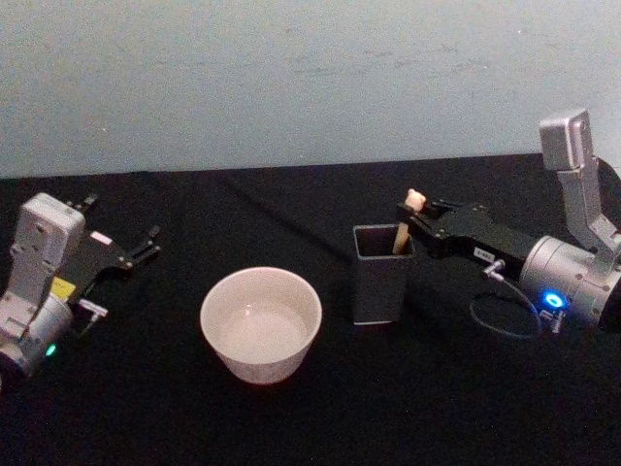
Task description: Pick up the stirring spoon with one hand, stir inside the cup, then place it back in its original position.
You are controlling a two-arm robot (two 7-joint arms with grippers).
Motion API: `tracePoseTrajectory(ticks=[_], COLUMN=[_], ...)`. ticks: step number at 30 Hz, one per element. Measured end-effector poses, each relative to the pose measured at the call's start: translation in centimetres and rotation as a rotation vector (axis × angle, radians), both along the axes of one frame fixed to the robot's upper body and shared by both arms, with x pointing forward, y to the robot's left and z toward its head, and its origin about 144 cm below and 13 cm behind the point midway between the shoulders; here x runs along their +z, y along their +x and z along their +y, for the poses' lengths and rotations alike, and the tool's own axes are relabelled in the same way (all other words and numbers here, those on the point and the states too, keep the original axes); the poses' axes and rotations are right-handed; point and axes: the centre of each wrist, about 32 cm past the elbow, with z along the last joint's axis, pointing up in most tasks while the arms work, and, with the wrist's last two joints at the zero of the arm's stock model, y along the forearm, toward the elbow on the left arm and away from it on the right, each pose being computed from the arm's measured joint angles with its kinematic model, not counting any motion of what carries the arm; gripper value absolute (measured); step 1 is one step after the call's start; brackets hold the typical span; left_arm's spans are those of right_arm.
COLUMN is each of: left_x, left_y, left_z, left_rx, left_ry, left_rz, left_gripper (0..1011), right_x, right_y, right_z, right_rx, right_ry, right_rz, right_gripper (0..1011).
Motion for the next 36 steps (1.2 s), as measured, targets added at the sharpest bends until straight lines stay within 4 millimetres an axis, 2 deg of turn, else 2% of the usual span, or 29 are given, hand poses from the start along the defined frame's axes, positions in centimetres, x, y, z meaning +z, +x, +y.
tracePoseTrajectory(ticks=[22,36], left_x=[0.0,0.0], left_y=[0.0,0.0], left_z=[0.0,0.0], left_rx=[0.000,0.000], left_ry=[0.000,0.000], left_rz=[0.000,0.000], left_gripper=[1001,1001], right_x=[3.3,5.6], right_y=[-0.1,0.6], right_z=[-0.7,-0.1], right_rx=[-0.019,-0.004], right_ry=[0.076,0.160], right_rz=[-0.080,-0.139], right_gripper=[212,212])
